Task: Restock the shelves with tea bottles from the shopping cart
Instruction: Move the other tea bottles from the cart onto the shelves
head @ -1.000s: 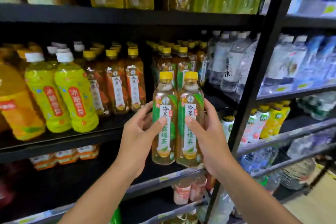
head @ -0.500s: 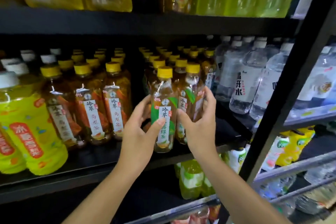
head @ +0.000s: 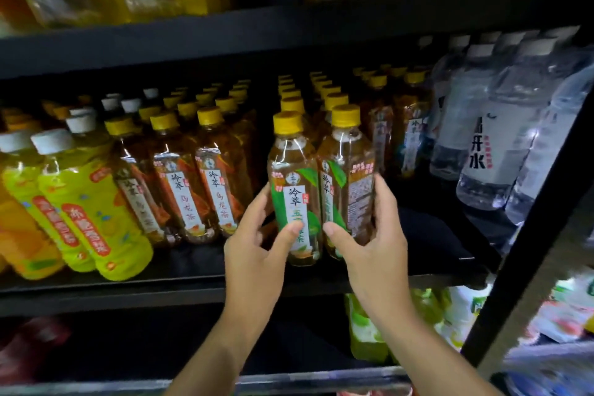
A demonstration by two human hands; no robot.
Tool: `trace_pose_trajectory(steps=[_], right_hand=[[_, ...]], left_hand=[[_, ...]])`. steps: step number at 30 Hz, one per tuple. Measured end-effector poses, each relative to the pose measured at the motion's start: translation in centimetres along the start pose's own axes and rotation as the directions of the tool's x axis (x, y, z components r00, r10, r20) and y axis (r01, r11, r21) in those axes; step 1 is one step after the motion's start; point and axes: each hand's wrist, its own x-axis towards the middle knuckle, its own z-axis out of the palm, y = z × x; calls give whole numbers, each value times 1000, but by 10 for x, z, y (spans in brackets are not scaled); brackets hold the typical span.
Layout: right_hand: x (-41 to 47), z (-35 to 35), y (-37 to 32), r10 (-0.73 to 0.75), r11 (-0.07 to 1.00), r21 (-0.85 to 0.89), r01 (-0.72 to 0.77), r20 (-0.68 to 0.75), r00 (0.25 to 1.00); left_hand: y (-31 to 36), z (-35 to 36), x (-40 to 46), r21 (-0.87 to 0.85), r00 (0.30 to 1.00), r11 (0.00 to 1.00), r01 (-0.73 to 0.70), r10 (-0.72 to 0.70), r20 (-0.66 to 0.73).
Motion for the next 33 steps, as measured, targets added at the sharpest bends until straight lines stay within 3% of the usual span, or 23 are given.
trace_pose_trajectory(steps=[4, 6, 9, 12, 19, 25, 29, 33], right_hand=[[-7, -10, 1, 25, 994, -104, -21, 32, 999], [-14, -13, -2, 41, 984, -177, -31, 51, 998], [-30, -9, -4, 30, 960, -279, -1, 99, 995], [-53, -1, -3, -69, 922, -371, 112, 126, 990], [-104, 18, -7, -168, 697, -624, 354, 337, 926], [-175, 62, -24, -59, 575, -650, 497, 573, 817], [-228, 108, -33, 1, 554, -614, 562, 675, 738], [-278, 151, -46, 39, 547, -572, 611, 747, 664]], left_hand=[[0, -25, -24, 253, 996, 964, 84, -89, 11], [-7, -43, -44, 425, 999, 905, 26, -35, 14], [-21, -70, -75, 718, 999, 695, -27, 5, 32], [-22, -91, -99, 837, 998, 545, -48, -8, 63], [-19, -138, -133, 956, 984, 284, -74, -136, 116], [-20, -200, -183, 968, 975, 247, -39, -203, 91], [-24, -257, -223, 955, 962, 286, 74, -273, 7], [-30, -314, -267, 959, 932, 228, 169, -355, -79]])
